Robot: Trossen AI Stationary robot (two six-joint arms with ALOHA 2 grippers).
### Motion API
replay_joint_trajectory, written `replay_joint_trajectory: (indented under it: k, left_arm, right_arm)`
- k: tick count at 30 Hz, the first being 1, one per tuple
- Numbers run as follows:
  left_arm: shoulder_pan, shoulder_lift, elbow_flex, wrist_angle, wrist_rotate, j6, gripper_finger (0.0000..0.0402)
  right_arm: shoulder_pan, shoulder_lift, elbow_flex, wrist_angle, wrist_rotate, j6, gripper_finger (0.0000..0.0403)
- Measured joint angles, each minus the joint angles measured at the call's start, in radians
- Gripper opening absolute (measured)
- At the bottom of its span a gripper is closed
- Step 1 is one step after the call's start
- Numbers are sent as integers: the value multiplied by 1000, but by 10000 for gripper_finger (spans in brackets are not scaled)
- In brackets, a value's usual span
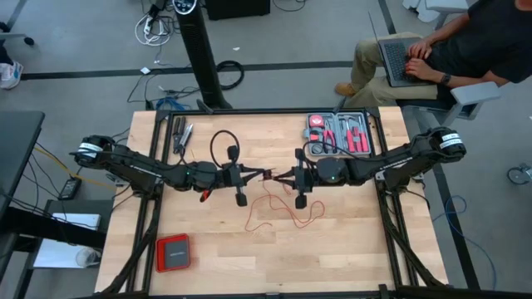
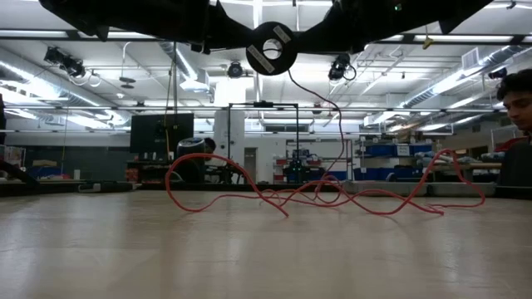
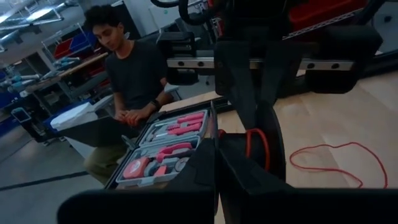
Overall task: Coil cords
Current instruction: Uncoil the red cable wire from the black spool
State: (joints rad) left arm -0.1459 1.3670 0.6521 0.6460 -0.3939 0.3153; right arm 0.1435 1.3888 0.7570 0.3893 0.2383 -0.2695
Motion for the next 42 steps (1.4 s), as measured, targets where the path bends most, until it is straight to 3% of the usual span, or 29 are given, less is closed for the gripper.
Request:
replay_joint_trajectory:
  k: [4, 9, 15, 19, 22, 35, 42]
  left_arm:
    - [-1, 1, 0, 0, -37, -11, 15]
    - [-4, -37, 0, -8, -84, -8, 58]
    - [-18, -95, 2, -86, -50, -5, 96]
    - [-28, -101, 2, -169, 49, 22, 98]
    - [-26, -101, 2, -210, 67, 21, 97]
    - [-15, -96, 1, -211, 12, 14, 95]
    - [-15, -96, 1, -188, 31, 13, 95]
  right_arm:
    - [-1, 0, 0, -6, 14, 3, 3]
    - [10, 0, 0, -52, 84, -18, 2]
    - [14, 0, 0, -64, 112, -39, 1]
    - [13, 0, 0, -64, 125, -40, 1]
    - [14, 0, 0, -52, 123, -50, 1]
    - [14, 0, 0, 18, 54, -84, 0]
    - [14, 0, 0, 79, 49, -78, 0]
